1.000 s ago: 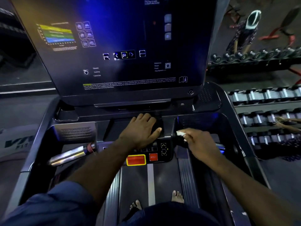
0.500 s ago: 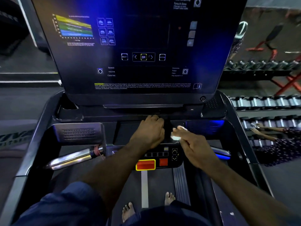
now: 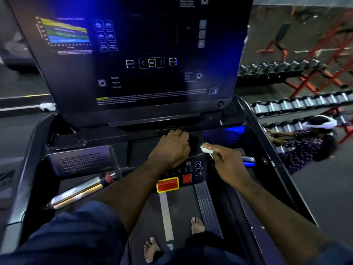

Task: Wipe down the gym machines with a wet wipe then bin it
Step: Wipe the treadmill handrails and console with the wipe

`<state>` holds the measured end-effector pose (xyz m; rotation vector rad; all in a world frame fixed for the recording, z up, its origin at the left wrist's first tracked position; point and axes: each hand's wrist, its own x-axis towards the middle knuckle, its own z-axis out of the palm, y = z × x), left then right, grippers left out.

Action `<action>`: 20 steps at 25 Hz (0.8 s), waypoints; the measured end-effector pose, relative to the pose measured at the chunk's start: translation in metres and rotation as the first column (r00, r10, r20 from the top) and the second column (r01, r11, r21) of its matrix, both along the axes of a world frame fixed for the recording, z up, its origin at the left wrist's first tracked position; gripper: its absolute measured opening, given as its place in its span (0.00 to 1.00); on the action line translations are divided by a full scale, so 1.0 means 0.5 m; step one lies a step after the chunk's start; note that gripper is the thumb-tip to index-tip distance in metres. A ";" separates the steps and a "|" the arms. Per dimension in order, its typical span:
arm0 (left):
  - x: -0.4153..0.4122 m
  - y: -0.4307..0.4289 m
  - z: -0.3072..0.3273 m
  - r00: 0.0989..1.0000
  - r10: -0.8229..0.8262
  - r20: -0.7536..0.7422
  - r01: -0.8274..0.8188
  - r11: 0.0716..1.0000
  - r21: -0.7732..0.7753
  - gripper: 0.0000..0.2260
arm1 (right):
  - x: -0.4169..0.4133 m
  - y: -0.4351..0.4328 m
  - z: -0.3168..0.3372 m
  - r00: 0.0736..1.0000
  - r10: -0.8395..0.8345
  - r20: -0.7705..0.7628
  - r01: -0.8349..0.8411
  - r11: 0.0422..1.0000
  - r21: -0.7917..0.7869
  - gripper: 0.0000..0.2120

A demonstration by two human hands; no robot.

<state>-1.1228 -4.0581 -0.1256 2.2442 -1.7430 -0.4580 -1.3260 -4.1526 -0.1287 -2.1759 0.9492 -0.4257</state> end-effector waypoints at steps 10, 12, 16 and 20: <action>-0.213 -0.090 0.026 0.909 -0.386 0.158 0.404 0.909 -0.104 0.18 | -0.369 -0.023 0.036 0.842 -0.540 0.016 0.525 0.811 -0.259 0.12; -0.271 -0.110 0.020 0.882 -0.440 0.169 0.455 0.889 -0.060 0.21 | -0.432 -0.033 0.020 0.859 -0.512 -0.003 0.476 0.800 -0.364 0.15; -0.366 -0.141 0.007 0.881 -0.459 0.111 0.462 0.887 0.006 0.27 | -0.519 -0.045 -0.081 0.954 -0.198 -0.224 0.134 0.953 -0.272 0.30; -0.438 -0.161 -0.032 0.878 -0.467 0.103 0.467 0.884 0.030 0.33 | -0.585 0.000 -0.118 0.965 -0.177 -0.195 0.100 0.931 -0.350 0.25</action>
